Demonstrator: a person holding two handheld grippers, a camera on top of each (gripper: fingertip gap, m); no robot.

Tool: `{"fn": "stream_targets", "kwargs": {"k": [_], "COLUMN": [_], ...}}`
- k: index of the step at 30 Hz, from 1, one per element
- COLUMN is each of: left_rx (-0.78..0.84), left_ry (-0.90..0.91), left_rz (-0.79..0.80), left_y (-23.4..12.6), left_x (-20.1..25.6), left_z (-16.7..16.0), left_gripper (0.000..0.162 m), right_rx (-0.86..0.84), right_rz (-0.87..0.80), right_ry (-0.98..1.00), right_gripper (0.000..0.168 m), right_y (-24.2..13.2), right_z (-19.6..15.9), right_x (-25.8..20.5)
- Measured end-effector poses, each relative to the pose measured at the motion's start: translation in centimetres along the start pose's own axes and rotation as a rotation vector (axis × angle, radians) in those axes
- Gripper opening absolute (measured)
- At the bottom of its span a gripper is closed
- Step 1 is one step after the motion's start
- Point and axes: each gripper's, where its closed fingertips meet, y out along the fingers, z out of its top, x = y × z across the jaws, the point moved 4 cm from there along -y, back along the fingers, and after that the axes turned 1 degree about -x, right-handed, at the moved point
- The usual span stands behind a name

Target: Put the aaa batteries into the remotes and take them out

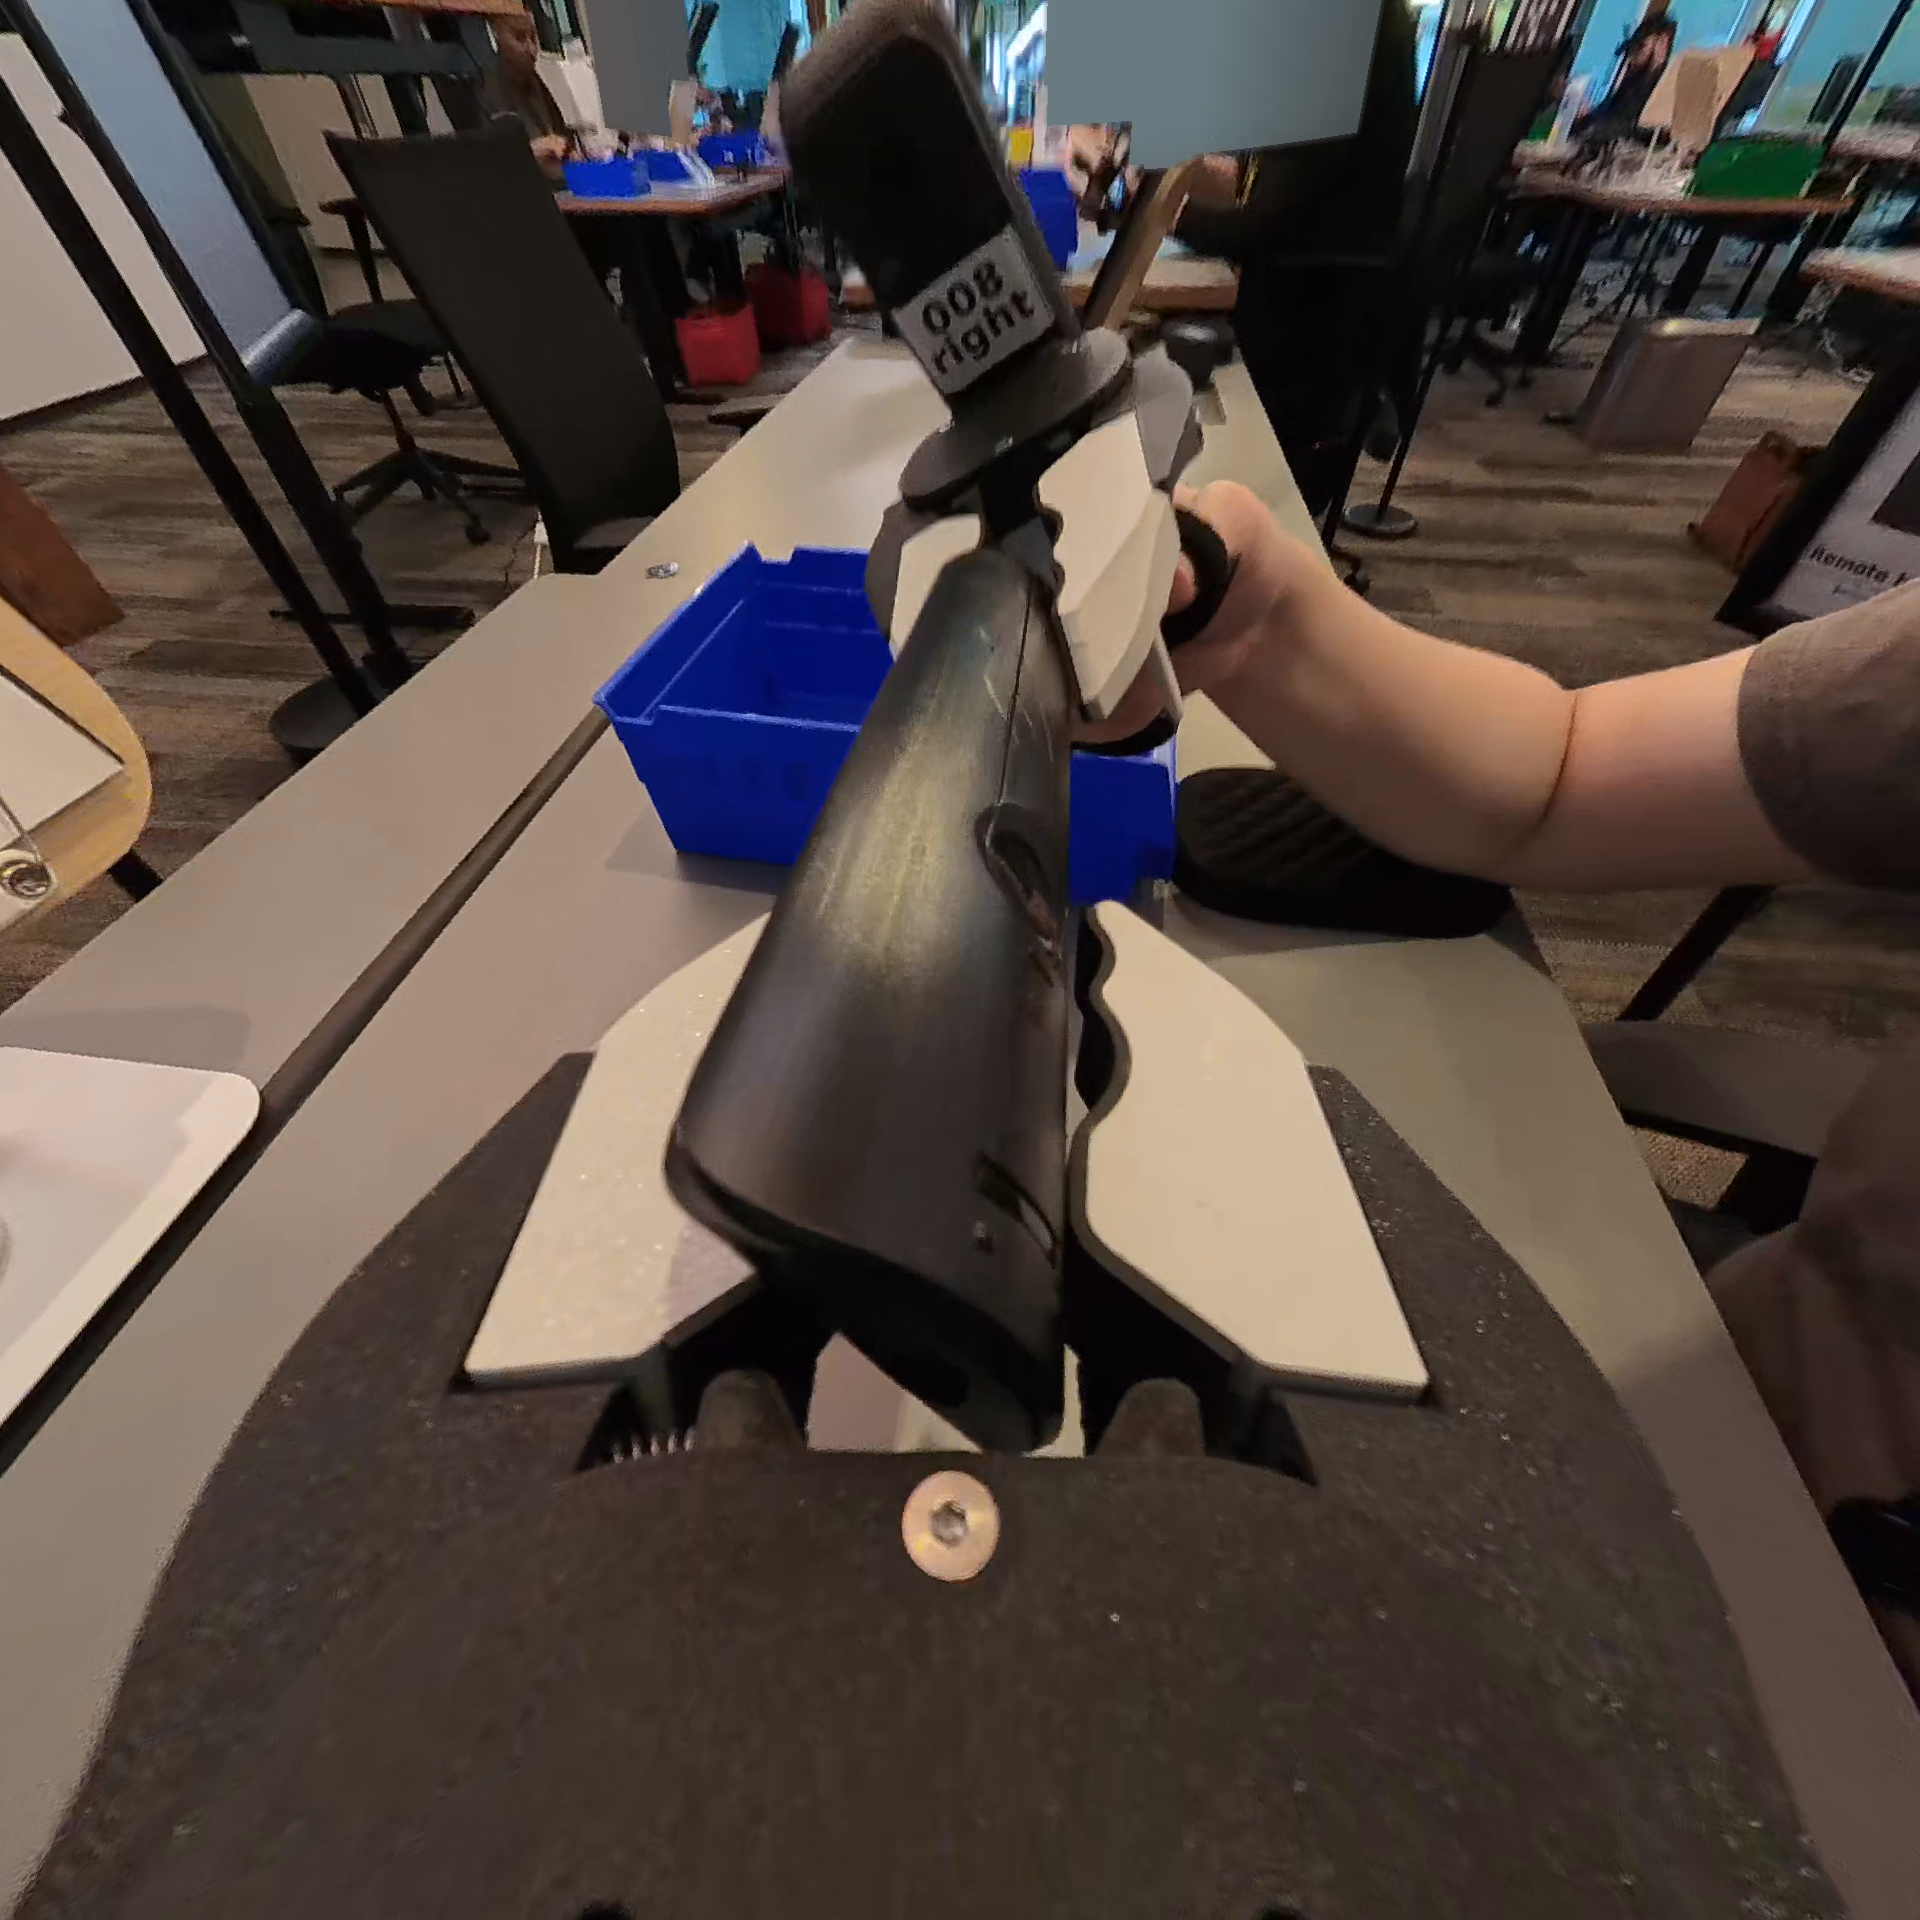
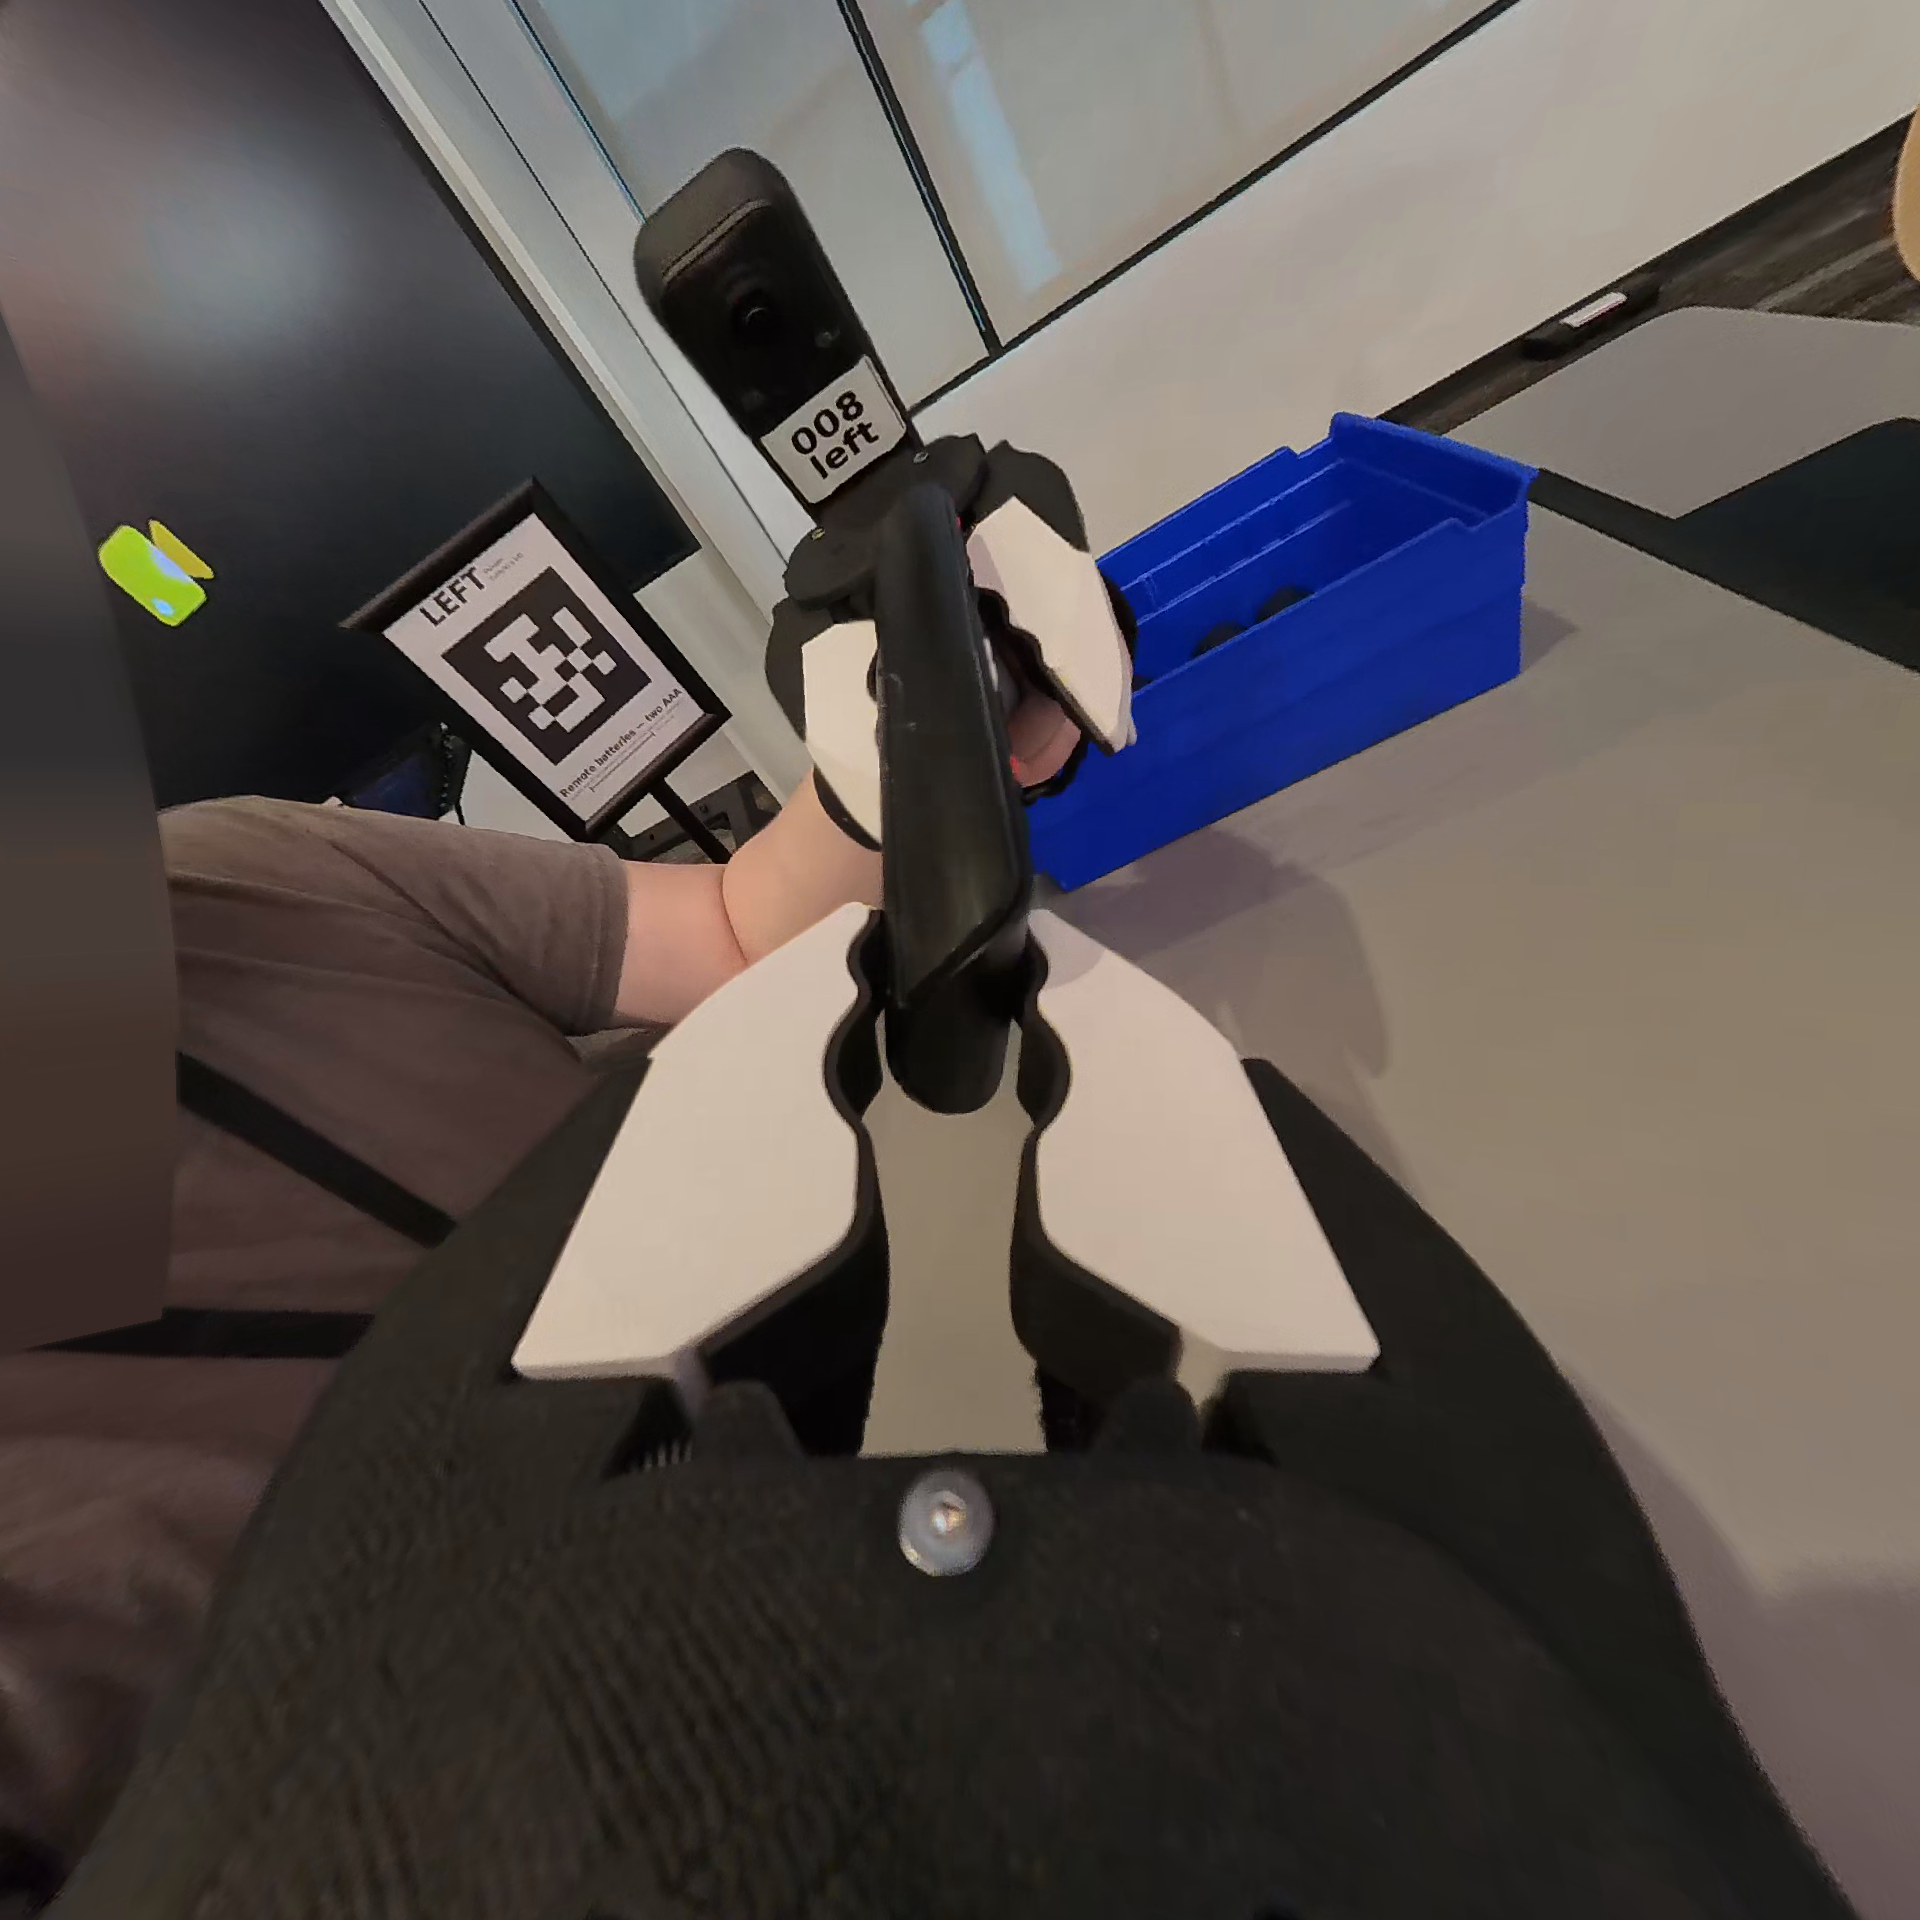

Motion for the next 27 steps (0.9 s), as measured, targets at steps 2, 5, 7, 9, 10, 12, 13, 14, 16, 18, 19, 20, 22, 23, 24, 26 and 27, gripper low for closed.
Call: {"fn": "stream_targets", "kwargs": {"k": [2, 5, 7, 9, 10, 12, 13, 14, 16, 18, 19, 20, 22, 23, 24, 26, 27], "left_rx": [0.045, 0.066, 0.051, 0.067, 0.075, 0.087, 0.078, 0.06, 0.063, 0.058, 0.059, 0.045, 0.017, 0.005, 0.002, 0.008, 0.017], "left_ry": [-0.033, -0.075, -0.055, -0.065, -0.076, -0.081, -0.083, -0.079, -0.073, -0.059, -0.046, -0.036, 0.005, 0.017, 0.026, 0.022, 0.016], "left_rz": [-0.021, -0.035, -0.018, -0.017, -0.022, -0.031, -0.035, -0.037, -0.04, -0.04, -0.042, -0.038, -0.014, 0.0, 0.008, 0.025, 0.018], "left_y": [0.0, 0.2, 0.3, 0.4, 0.5, 0.7, 0.8, 1.0, 1.1, 1.1, 1.0, 1.0, 1.0, 1.0, 1.0, 0.8, 0.8], "left_x": [0.0, 0.1, 0.1, 0.1, 0.1, 0.2, 0.3, 0.3, 0.4, 0.5, 0.6, 0.7, 0.8, 0.7, 0.7, 0.5, 0.5], "left_z": [0.3, 0.5, 0.3, 0.4, 0.4, 0.4, 0.3, 0.0, 0.0, 0.1, 0.1, 0.1, 0.1, 0.0, 0.1, 0.2, 0.2], "left_gripper": [0.043, 0.039, 0.038, 0.037, 0.037, 0.037, 0.037, 0.037, 0.037, 0.038, 0.039, 0.039, 0.041, 0.042, 0.042, 0.043, 0.043], "right_rx": [-0.003, 0.011, 0.023, 0.05, 0.071, 0.101, 0.099, 0.088, 0.063, 0.051, 0.045, 0.037, 0.026, 0.024, 0.023, 0.03, 0.034], "right_rz": [0.003, 0.013, 0.014, 0.029, 0.037, 0.049, 0.043, 0.03, 0.018, 0.012, 0.012, 0.012, 0.012, 0.012, 0.012, 0.009, 0.007], "right_ry": [0.002, 0.018, 0.027, 0.044, 0.055, 0.074, 0.074, 0.067, 0.056, 0.058, 0.051, 0.046, 0.041, 0.04, 0.039, 0.038, 0.034], "right_gripper": [0.023, 0.023, 0.024, 0.024, 0.025, 0.025, 0.026, 0.023, 0.023, 0.023, 0.023, 0.023, 0.023, 0.023, 0.023, 0.023, 0.022], "right_y": [0.0, -0.1, -0.3, -0.5, -0.6, -0.9, -0.9, -1.0, -1.1, -1.1, -1.2, -1.2, -1.3, -1.3, -1.3, -1.2, -1.2], "right_z": [0.0, 0.0, 0.1, 0.4, 0.6, 0.9, 0.9, 0.8, 0.7, 0.8, 0.8, 0.8, 0.8, 0.8, 0.8, 0.9, 0.9], "right_x": [0.0, 0.2, 0.4, 0.4, 0.4, 0.4, 0.5, 0.6, 0.4, 0.0, -0.2, -0.3, -0.5, -0.6, -0.6, -0.7, -0.8]}}
